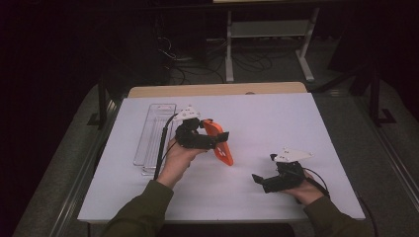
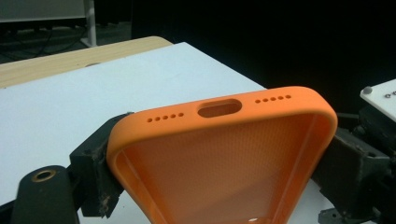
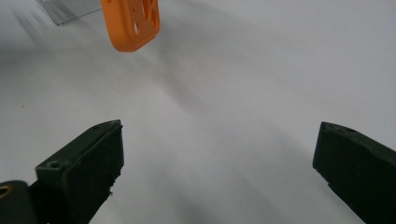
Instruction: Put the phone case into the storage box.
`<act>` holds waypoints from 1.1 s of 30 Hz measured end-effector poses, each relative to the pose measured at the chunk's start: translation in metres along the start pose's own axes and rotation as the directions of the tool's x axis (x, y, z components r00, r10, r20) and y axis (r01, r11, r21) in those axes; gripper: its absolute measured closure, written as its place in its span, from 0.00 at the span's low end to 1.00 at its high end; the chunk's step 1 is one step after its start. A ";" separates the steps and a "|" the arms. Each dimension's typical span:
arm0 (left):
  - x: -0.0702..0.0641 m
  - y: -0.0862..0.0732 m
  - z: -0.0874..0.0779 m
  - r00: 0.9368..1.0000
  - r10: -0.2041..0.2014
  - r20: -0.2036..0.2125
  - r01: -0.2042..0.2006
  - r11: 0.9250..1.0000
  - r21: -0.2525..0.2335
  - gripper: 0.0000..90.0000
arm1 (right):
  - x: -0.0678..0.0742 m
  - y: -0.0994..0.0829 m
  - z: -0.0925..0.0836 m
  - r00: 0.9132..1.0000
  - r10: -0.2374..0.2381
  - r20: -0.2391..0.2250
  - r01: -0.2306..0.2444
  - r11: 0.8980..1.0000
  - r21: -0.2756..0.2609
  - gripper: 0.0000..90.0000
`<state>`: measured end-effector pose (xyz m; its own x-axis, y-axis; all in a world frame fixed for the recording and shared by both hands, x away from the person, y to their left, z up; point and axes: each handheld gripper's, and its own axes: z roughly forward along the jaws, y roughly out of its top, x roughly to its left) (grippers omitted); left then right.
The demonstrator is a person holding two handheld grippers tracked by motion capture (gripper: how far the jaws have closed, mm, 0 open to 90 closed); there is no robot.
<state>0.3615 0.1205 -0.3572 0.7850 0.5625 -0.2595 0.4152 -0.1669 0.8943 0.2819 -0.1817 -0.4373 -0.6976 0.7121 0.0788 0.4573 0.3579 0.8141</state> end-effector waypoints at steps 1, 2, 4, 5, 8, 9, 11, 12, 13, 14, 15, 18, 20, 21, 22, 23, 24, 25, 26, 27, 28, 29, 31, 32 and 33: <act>0.000 0.000 0.000 1.000 0.001 0.002 -0.001 1.000 -0.003 0.16 | 0.001 0.000 0.001 1.000 -0.005 -0.001 0.005 1.000 0.002 0.01; 0.001 0.000 0.000 1.000 0.004 0.000 -0.004 1.000 -0.002 0.16 | 0.001 -0.001 0.001 1.000 -0.004 -0.002 0.004 1.000 0.006 0.01; 0.001 0.000 -0.001 1.000 0.009 -0.003 -0.009 1.000 -0.001 0.16 | 0.002 -0.001 0.003 1.000 -0.010 0.003 0.010 1.000 0.017 0.01; 0.001 0.000 -0.002 1.000 0.009 -0.001 -0.009 1.000 -0.002 0.16 | 0.002 -0.001 0.003 1.000 -0.016 0.002 0.016 1.000 0.019 0.01; 0.001 0.001 -0.003 1.000 0.013 -0.007 -0.013 1.000 0.004 0.16 | 0.002 -0.001 0.004 1.000 -0.017 0.009 0.017 1.000 0.023 0.01; 0.001 0.001 -0.004 1.000 0.013 -0.008 -0.013 1.000 0.003 0.16 | 0.001 0.000 0.004 1.000 -0.014 0.010 0.013 1.000 0.021 0.01; 0.000 0.001 -0.004 1.000 0.019 -0.010 -0.019 1.000 0.002 0.16 | 0.000 0.000 0.003 1.000 -0.019 0.016 0.019 1.000 0.019 0.01; 0.000 0.001 -0.005 1.000 0.026 -0.013 -0.026 1.000 0.006 0.16 | 0.000 0.000 0.003 1.000 -0.019 0.017 0.019 1.000 0.019 0.01; 0.001 0.002 -0.005 0.999 0.031 -0.011 -0.031 1.000 0.003 0.16 | -0.001 0.000 0.003 1.000 -0.017 0.016 0.016 1.000 0.020 0.01; 0.000 0.002 -0.006 0.999 0.031 -0.014 -0.031 1.000 0.003 0.16 | -0.001 0.000 0.003 1.000 -0.016 0.017 0.015 1.000 0.021 0.01; 0.000 0.002 -0.006 0.999 0.033 -0.017 -0.033 0.999 0.000 0.16 | -0.001 0.000 0.002 1.000 -0.016 0.013 0.016 1.000 0.023 0.01; 0.000 0.004 -0.008 0.999 0.040 -0.025 -0.040 0.999 0.004 0.16 | -0.001 0.001 0.001 1.000 -0.008 0.014 0.008 1.000 0.029 0.01; 0.002 0.004 -0.009 0.998 0.048 -0.028 -0.047 0.999 0.005 0.16 | -0.002 0.001 0.001 1.000 -0.011 0.013 0.011 1.000 0.025 0.01; 0.002 0.004 -0.009 0.998 0.048 -0.029 -0.048 0.999 0.007 0.16 | -0.003 0.001 0.001 1.000 -0.010 0.011 0.010 1.000 0.025 0.01; 0.002 0.005 -0.010 0.998 0.049 -0.030 -0.049 0.999 0.009 0.16 | -0.003 0.001 0.001 1.000 -0.010 0.012 0.010 1.000 0.024 0.01; 0.001 0.005 -0.010 0.998 0.046 -0.032 -0.046 0.999 0.007 0.16 | -0.003 0.001 0.001 1.000 -0.004 0.013 0.003 1.000 0.023 0.01; 0.001 0.005 -0.011 0.998 0.049 -0.034 -0.049 0.999 0.003 0.16 | -0.003 0.001 0.001 1.000 -0.004 0.013 0.003 1.000 0.023 0.01; 0.002 0.006 -0.011 0.998 0.053 -0.034 -0.053 0.999 0.006 0.16 | -0.003 0.001 0.001 1.000 -0.005 0.013 0.005 1.000 0.024 0.01; 0.002 0.007 -0.012 0.998 0.054 -0.038 -0.053 0.999 0.007 0.16 | -0.003 0.001 0.001 1.000 -0.004 0.014 0.003 1.000 0.024 0.01; 0.003 0.008 -0.012 0.998 0.054 -0.035 -0.054 0.999 0.002 0.16 | -0.003 0.001 0.001 1.000 -0.008 0.014 0.008 1.000 0.021 0.01; 0.003 0.009 -0.013 0.998 0.050 -0.035 -0.049 0.999 0.007 0.16 | -0.004 0.002 0.001 1.000 -0.011 0.015 0.010 1.000 0.018 0.01; 0.003 0.011 -0.013 0.998 0.053 -0.035 -0.053 0.999 0.001 0.16 | -0.004 0.002 0.001 1.000 -0.014 0.017 0.014 1.000 0.014 0.01; 0.003 0.012 -0.013 0.998 0.053 -0.035 -0.053 0.999 0.001 0.16 | -0.005 0.002 0.001 1.000 -0.006 0.015 0.006 1.000 0.022 0.01; 0.004 0.012 -0.013 0.998 0.059 -0.035 -0.059 0.998 0.004 0.16 | -0.005 0.002 0.000 1.000 -0.007 0.016 0.006 1.000 0.023 0.02; 0.004 0.013 -0.013 0.998 0.059 -0.033 -0.059 0.998 0.004 0.16 | -0.005 0.002 0.000 1.000 -0.007 0.020 0.007 1.000 0.021 0.02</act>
<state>0.3643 0.1316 -0.3422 0.7927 0.5778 -0.1945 0.3704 -0.2031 0.9064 0.2860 -0.1844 -0.4362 -0.6899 0.7213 0.0613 0.4641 0.3757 0.8022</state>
